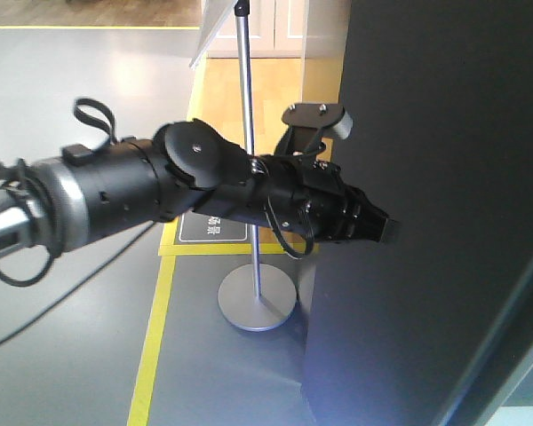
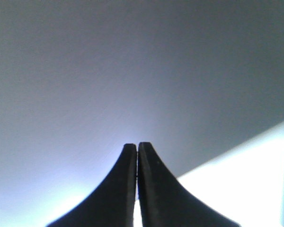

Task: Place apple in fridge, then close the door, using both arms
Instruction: 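Push the refrigerator door closed with the left gripper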

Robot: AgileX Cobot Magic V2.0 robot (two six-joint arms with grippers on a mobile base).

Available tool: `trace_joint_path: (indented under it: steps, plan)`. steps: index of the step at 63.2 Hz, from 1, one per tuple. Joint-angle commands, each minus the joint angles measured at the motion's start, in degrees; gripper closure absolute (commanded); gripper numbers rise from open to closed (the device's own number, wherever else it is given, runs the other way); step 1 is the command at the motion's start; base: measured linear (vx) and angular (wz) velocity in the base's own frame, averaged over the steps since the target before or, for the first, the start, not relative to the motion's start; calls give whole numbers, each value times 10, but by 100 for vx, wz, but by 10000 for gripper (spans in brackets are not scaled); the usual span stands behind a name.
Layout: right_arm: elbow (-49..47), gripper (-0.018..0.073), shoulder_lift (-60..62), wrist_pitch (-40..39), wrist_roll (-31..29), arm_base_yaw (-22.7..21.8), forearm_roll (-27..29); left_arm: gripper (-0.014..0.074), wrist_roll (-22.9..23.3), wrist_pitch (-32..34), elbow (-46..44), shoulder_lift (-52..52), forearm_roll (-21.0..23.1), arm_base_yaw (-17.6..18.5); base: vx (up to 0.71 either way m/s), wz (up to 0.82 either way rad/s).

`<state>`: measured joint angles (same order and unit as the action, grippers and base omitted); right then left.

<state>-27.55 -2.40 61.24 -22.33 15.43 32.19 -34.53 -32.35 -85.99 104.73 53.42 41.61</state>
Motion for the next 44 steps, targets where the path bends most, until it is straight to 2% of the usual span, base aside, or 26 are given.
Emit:
trace_joint_path:
  steps: [1, 6, 15, 20, 26, 30, 44]
  plan:
    - [-12, 46, -8, -34, -3, 1, 16, 603, 54, 6, -18, -56, -57, 2, 0, 0]
    - [-12, 46, -8, -34, -3, 1, 16, 603, 110, -8, -18, -77, -149, 2, 0, 0]
    - [-12, 46, -8, -34, -3, 1, 16, 603, 255, -26, -2, -121, -320, 2, 0, 0]
    - [-12, 46, -8, -34, -3, 1, 16, 603, 310, -24, 33, -158, -399, 2, 0, 0]
    - [-12, 46, -8, -34, -3, 1, 16, 603, 358, -11, 95, -203, -468, -3, 0, 0]
    - [-12, 46, -8, -34, -3, 1, 16, 603, 371, 0, 132, -236, -493, -11, 0, 0]
    - [-12, 46, -8, -34, -3, 1, 16, 603, 380, 12, 245, -336, -508, -73, 0, 0]
